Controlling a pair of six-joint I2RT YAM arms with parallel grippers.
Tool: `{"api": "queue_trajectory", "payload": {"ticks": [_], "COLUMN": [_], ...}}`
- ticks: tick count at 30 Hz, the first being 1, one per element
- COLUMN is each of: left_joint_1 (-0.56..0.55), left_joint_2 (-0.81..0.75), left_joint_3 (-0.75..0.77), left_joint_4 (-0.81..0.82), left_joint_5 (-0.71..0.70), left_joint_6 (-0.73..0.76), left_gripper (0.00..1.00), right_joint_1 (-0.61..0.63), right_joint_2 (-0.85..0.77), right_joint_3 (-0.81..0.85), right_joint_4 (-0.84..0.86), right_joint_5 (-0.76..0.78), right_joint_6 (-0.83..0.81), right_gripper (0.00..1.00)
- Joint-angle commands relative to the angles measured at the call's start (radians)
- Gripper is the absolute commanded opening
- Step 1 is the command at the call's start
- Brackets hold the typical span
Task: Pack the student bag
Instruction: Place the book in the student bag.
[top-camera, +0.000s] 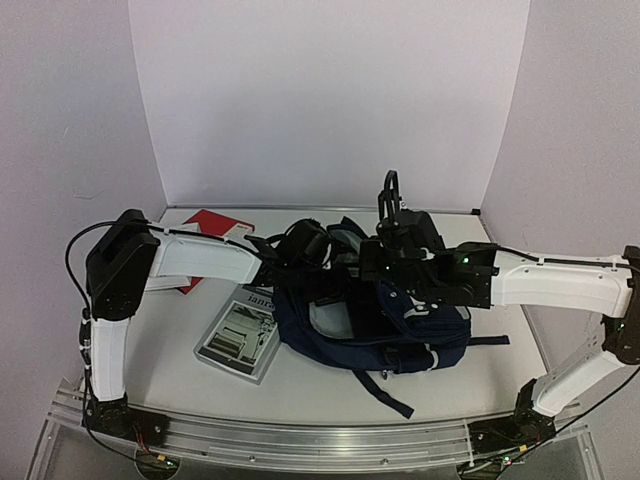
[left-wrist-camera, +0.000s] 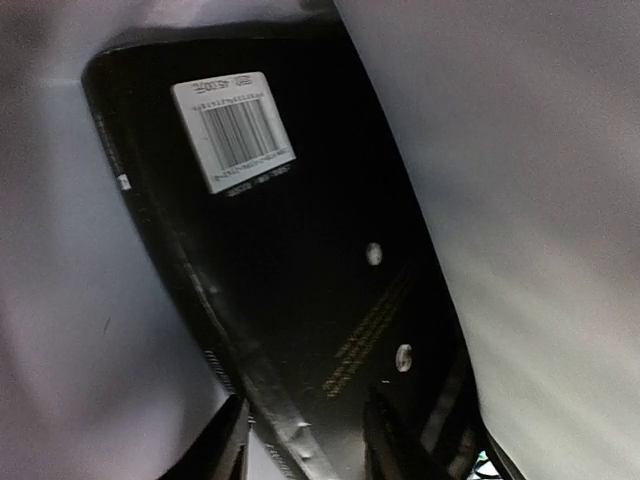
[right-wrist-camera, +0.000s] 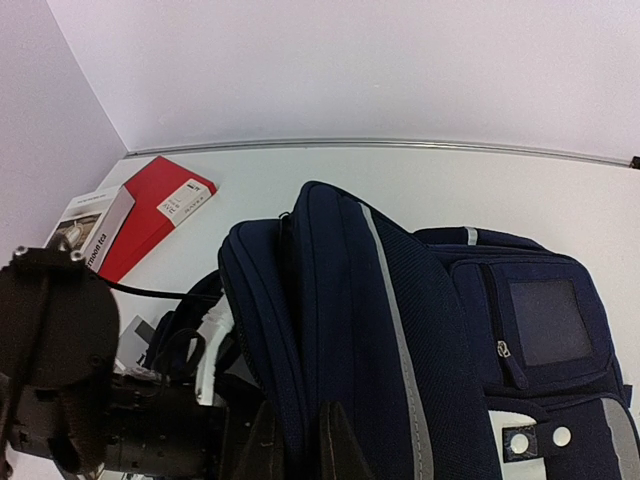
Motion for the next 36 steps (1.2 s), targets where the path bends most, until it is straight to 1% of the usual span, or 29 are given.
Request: {"api": "queue_trajectory", "payload": {"ticks": [1,5,8,9,12,14,18,20,22,23,24,26,27,28,30,31,33,36], "left_joint_1": [-0.021,-0.031,-0.033,-0.033,-0.030,-0.029,-0.028,-0.017,0.018,0.042,0.070,0.111,0.141,0.172,0.217,0.226,0.232,0.232], "left_joint_2": [0.060,0.056,0.006,-0.020,-0.125,-0.209,-0.389,-0.461,-0.501,-0.520,-0.533,-0.561,-0.573,-0.579,-0.579,-0.567,-0.528,-0.443], "left_joint_3": [0.101,0.080,0.035,0.014,-0.087,-0.146,-0.250,-0.283,-0.289,-0.286,-0.287,-0.304,-0.317,-0.326,-0.325,-0.303,-0.238,-0.131], "left_joint_4": [0.007,0.119,0.183,0.193,0.200,0.158,-0.021,-0.108,-0.194,-0.229,-0.251,-0.239,-0.214,-0.189,-0.135,-0.131,-0.155,-0.202], "left_joint_5": [-0.027,-0.035,-0.067,-0.081,-0.114,-0.138,-0.225,-0.265,-0.250,-0.210,-0.202,-0.184,-0.156,-0.127,-0.065,-0.049,-0.033,0.011], "left_joint_6": [0.026,0.045,0.064,0.072,0.093,0.107,0.090,0.075,0.065,0.063,0.063,0.072,0.075,0.075,0.085,0.100,0.157,0.237], "left_gripper": [0.35,0.33,0.34,0.35,0.44,0.49,0.57,0.60,0.62,0.63,0.63,0.64,0.65,0.66,0.68,0.69,0.70,0.73], "right_joint_1": [0.013,0.013,0.013,0.013,0.014,0.013,0.014,0.014,0.017,0.023,0.030,0.046,0.055,0.064,0.077,0.080,0.082,0.081], "right_joint_2": [-0.036,-0.043,-0.053,-0.057,-0.076,-0.086,-0.105,-0.115,-0.122,-0.121,-0.118,-0.101,-0.091,-0.082,-0.073,-0.074,-0.088,-0.125], "right_joint_3": [0.073,0.065,0.055,0.051,0.029,0.011,-0.036,-0.060,-0.081,-0.090,-0.098,-0.108,-0.112,-0.117,-0.118,-0.115,-0.103,-0.083], "right_joint_4": [0.192,0.191,0.192,0.192,0.190,0.188,0.178,0.177,0.177,0.177,0.176,0.171,0.170,0.168,0.159,0.147,0.098,0.014], "right_joint_5": [0.024,0.026,0.035,0.040,0.045,0.041,0.015,-0.027,-0.092,-0.137,-0.172,-0.233,-0.259,-0.293,-0.328,-0.325,-0.294,-0.171], "right_joint_6": [0.010,0.011,0.012,0.013,0.013,0.012,0.009,-0.005,-0.032,-0.047,-0.063,-0.079,-0.082,-0.081,-0.068,-0.051,-0.014,0.062], "right_gripper": [0.00,0.00,0.00,0.00,0.00,0.00,0.00,0.00,0.00,0.00,0.00,0.02,0.06,0.13,0.29,0.42,0.62,0.87]}}
